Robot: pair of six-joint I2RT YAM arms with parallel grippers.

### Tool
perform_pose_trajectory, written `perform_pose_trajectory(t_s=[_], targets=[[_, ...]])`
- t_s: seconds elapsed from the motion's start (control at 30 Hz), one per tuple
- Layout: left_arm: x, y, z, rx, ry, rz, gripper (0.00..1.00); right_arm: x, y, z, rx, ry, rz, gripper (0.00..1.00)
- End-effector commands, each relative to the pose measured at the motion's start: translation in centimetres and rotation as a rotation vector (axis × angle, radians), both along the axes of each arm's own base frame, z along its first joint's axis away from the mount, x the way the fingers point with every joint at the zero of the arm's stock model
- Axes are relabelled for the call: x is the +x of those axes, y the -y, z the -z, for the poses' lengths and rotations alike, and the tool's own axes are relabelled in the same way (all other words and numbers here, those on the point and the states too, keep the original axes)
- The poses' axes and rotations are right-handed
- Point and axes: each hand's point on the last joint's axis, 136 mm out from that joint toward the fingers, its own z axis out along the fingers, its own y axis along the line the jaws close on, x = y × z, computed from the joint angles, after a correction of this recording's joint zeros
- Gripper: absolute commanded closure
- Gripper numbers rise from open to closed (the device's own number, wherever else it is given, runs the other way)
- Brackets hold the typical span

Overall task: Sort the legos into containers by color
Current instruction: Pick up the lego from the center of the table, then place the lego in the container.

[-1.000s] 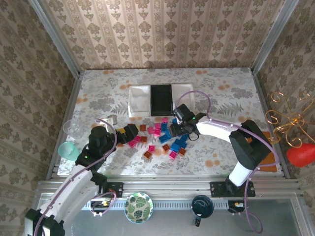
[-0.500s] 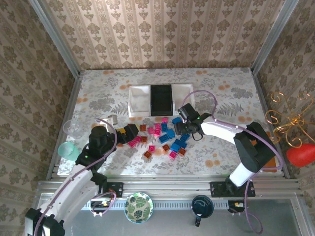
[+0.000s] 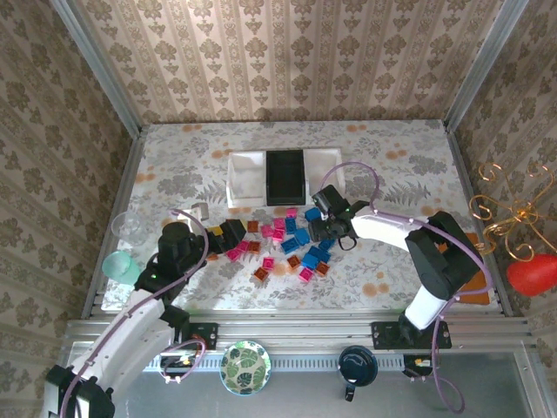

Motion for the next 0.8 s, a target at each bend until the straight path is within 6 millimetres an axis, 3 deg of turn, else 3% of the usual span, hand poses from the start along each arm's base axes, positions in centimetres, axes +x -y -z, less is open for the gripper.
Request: perform_pose_trajectory(t_s=[0.0, 0.17, 0.27, 0.47, 0.53, 0.6, 0.77], targets=[[-0.1, 0.4, -0.6, -0.016, 0.018, 0.022, 0.00, 0.4, -0.9, -0.1, 0.038, 0.005, -0.020, 0.44], [-0.1, 0.4, -0.8, -0.016, 0.027, 0.019, 0.00, 0.4, -1.1, -0.9, 0.057, 0.030, -0.034, 0.63], [-0.1, 0.4, -0.8, -0.012, 0.027, 0.020, 0.00, 0.4, -0.9, -2.3, 0.069, 0.063, -0.038, 0.72], [0.1, 0.1, -1.3, 0.000, 0.041, 0.005, 0.00, 0.9, -0.9, -9.7, 0.155, 0.225, -0.034, 0.74], [0.2, -0.1, -1.4, 0.004, 0.046, -0.006, 0.00, 2.0, -0.9, -12.0, 0.178, 0.277, -0.015, 0.74], [0.4, -0.3, -1.5, 0.008, 0.045, -0.022, 0.00, 3.5, -0.8, -12.9, 0.166, 0.306, 0.019, 0.74], [0.3, -1.1, -1.4, 0.019, 0.022, -0.066, 0.00, 8.9, 0.6, -12.4, 0.120, 0.339, 0.159, 0.75]])
